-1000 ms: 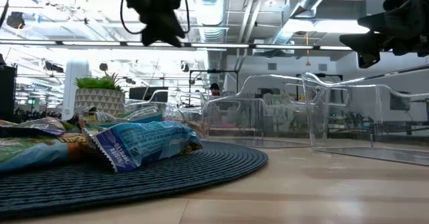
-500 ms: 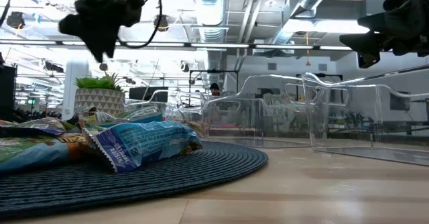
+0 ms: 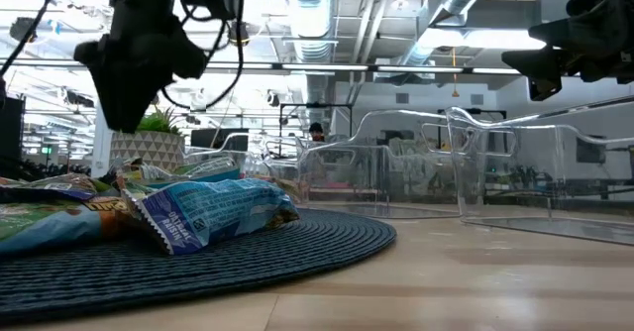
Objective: Pick and place Granola Bars by type
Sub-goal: Put the yellow granola bar into the middle transparent bin
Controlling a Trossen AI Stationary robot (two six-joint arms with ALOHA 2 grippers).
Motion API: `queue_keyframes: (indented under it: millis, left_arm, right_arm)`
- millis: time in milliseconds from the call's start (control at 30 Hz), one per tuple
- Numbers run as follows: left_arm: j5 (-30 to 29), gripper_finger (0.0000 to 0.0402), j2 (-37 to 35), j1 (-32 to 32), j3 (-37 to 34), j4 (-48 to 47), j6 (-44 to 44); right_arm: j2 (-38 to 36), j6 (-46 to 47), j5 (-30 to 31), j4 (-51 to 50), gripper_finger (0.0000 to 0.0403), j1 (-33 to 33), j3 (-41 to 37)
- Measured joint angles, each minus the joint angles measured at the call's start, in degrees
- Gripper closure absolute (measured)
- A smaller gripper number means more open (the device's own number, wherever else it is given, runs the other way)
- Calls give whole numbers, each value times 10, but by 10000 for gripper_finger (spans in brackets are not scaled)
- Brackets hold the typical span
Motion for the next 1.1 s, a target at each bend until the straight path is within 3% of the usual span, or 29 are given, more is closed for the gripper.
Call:
queue_keyframes:
  millis: [200, 433, 567, 700, 1100]
  left_arm:
    - [32, 212, 49, 0, -7, 12, 32]
    - [63, 161, 49, 3, -68, 116, 21]
    - [54, 143, 50, 9, -92, 141, 9]
    - [29, 140, 49, 12, -104, 147, 6]
    - [42, 152, 49, 16, -150, 237, 11]
  right_arm:
    - [0, 0, 0, 0, 179, 0, 0]
    - [0, 0, 0, 0, 179, 0, 0]
    - [0, 0, 0, 0, 179, 0, 0]
    - [0, 0, 0, 0, 179, 0, 0]
    - [0, 0, 0, 0, 179, 0, 0]
